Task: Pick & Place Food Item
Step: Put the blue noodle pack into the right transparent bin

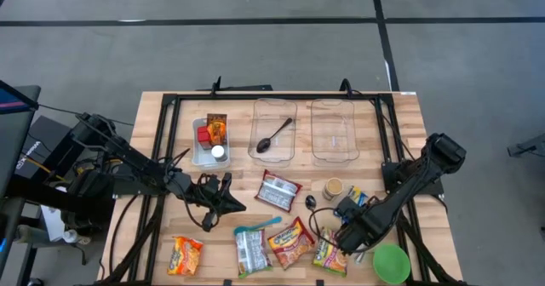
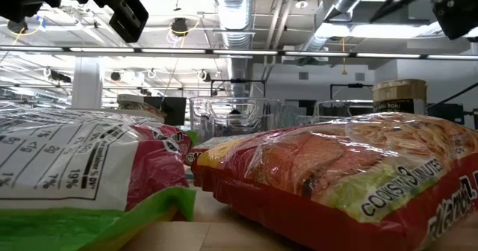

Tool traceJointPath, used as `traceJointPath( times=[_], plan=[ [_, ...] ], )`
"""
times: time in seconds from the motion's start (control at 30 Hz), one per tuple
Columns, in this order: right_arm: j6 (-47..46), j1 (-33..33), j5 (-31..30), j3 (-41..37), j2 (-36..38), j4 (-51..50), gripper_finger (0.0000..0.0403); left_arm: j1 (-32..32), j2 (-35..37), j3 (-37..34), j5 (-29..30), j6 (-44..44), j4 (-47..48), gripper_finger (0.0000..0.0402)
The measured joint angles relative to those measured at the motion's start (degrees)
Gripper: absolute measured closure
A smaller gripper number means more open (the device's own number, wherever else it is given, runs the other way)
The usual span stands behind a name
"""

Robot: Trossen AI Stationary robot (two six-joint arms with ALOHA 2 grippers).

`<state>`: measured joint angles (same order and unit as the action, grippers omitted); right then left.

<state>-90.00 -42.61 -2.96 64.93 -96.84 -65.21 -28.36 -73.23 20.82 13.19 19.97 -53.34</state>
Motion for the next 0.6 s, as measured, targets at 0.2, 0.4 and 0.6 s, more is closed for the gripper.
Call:
traceJointPath(
  times=[0.2,0.4,0.6],
  plan=[
    [0.0,0.2,0.0,-0.6,0.0,-0.8,0.0202,0.0,0.0,0.0,0.0,0.0,0.6,0.0402],
    [0.1,0.8,-0.3,-0.6,0.0,-1.4,0.0224,0.0,0.0,0.0,0.0,0.0,1.4,0.0402],
    [0.4,1.5,-1.4,-0.6,0.0,-1.5,0.0242,0.0,0.0,0.0,0.0,0.0,1.4,0.0402]
  ],
)
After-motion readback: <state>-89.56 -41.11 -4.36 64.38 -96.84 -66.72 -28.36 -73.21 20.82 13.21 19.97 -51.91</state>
